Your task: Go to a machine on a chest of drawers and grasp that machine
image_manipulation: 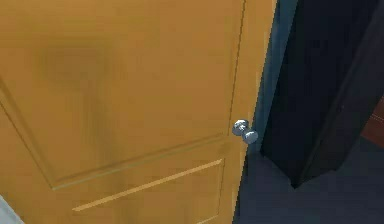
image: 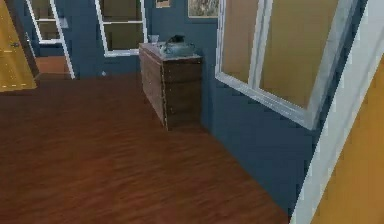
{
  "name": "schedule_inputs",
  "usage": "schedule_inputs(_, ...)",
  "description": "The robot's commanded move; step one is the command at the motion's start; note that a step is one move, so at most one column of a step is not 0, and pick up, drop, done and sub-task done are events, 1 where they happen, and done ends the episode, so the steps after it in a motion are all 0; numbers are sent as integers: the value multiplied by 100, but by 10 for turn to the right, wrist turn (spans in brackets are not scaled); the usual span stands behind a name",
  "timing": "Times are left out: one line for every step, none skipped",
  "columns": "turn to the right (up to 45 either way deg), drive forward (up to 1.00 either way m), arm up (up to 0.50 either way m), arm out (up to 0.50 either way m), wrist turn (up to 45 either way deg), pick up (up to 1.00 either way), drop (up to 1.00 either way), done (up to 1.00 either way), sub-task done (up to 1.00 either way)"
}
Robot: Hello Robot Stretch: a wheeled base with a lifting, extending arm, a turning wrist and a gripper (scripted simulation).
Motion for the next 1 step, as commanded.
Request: schedule_inputs(60, 0, 0, 0, 0, 0, 0, 0, 0)
